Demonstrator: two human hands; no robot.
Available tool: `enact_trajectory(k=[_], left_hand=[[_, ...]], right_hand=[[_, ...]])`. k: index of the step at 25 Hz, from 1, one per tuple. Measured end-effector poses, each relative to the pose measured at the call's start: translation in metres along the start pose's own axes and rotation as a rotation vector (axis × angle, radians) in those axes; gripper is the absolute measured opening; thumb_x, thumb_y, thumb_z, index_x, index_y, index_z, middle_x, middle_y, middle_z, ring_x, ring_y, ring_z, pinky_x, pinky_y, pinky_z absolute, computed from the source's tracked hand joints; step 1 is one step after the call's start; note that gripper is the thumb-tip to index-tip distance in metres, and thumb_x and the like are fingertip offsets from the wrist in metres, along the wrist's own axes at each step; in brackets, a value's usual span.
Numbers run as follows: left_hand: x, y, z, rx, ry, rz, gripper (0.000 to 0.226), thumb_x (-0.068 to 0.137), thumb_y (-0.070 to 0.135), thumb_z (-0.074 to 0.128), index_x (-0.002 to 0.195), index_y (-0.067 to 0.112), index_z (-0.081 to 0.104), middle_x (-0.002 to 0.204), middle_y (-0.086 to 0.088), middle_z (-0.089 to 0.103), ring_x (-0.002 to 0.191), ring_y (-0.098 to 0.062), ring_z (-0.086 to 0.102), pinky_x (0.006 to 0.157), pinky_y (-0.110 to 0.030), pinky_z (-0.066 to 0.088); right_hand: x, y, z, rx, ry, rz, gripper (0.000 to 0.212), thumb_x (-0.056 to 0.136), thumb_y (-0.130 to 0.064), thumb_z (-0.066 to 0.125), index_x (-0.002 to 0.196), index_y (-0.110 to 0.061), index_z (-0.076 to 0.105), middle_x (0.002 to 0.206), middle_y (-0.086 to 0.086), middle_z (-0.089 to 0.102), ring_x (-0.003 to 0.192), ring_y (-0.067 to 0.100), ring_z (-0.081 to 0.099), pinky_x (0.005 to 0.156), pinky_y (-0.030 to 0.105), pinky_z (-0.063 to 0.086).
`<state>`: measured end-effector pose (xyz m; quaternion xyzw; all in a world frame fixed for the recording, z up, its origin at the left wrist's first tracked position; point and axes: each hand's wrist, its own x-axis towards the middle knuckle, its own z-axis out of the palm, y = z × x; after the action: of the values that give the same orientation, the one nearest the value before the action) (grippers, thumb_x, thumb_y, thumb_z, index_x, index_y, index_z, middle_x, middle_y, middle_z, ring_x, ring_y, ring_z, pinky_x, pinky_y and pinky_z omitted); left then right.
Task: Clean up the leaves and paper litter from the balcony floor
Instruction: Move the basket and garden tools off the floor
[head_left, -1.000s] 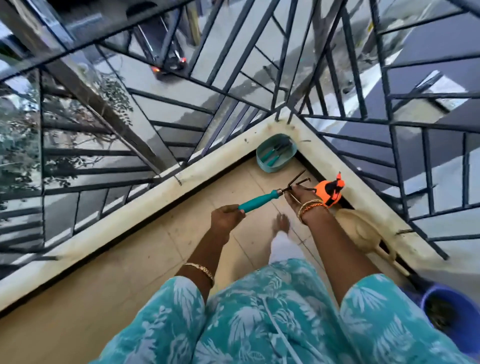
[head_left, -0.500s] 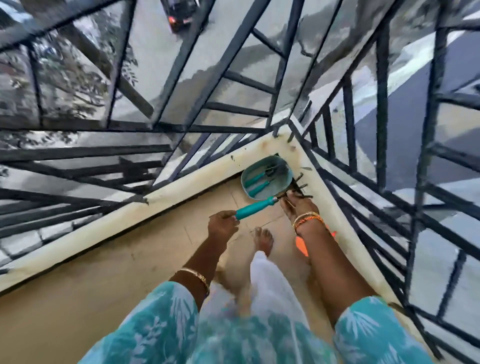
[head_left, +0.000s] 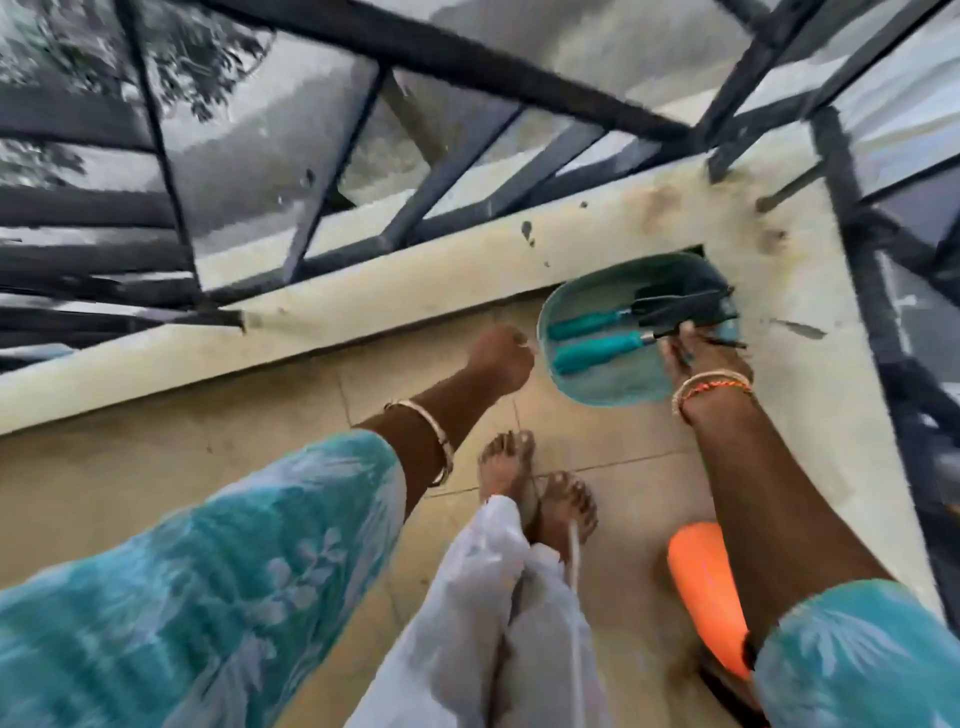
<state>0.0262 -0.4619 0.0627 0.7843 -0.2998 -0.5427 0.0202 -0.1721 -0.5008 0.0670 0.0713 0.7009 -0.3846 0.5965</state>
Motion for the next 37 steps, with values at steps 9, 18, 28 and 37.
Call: enact_trajectory(k=[9,18,28,37], left_hand=[[0.06,-0.02,0.035,-0.173,0.008,-0.067,0.017,0.094,0.017,0.059,0.079,0.013,0.055,0.081,-0.01,0.065,0.065,-0.019,0.061,0.067,-0.033,0.054],[0.05,-0.019,0.035,0.005,-0.005,-0.04,0.017,0.091,0.002,0.058,0.108,0.007,0.06,0.102,-0.014,0.068,0.085,-0.022,0.068,0.069,-0.032,0.056],[-0.044,-0.004,0.01,0.484,0.16,0.231,0.044,0.09,0.005,0.049,0.133,0.006,0.05,0.133,-0.014,0.053,0.119,-0.028,0.051,0.094,-0.035,0.046],[-0.226,0.007,-0.072,1.006,0.352,0.49,0.071,0.086,0.031,0.036,0.151,0.005,0.023,0.158,-0.022,0.01,0.146,-0.036,0.012,0.116,-0.047,0.017]], right_hand=[[0.104,0.059,0.006,0.051,0.033,-0.039,0.008,0.088,0.001,0.058,0.083,-0.004,0.056,0.071,0.005,0.063,0.055,0.01,0.063,0.061,0.023,0.057],[0.115,0.061,-0.007,-0.101,0.03,0.041,0.012,0.086,-0.001,0.062,0.077,-0.002,0.055,0.078,0.013,0.065,0.057,0.011,0.065,0.07,0.024,0.058],[-0.006,0.039,-0.018,-0.867,0.116,-0.48,0.018,0.085,-0.009,0.052,0.1,-0.011,0.063,0.098,0.009,0.065,0.088,0.026,0.061,0.085,0.038,0.05],[-0.211,0.004,-0.001,-1.403,0.106,-1.165,0.051,0.086,-0.021,0.049,0.131,0.003,0.045,0.14,0.027,0.039,0.127,0.041,0.038,0.104,0.046,0.032]])
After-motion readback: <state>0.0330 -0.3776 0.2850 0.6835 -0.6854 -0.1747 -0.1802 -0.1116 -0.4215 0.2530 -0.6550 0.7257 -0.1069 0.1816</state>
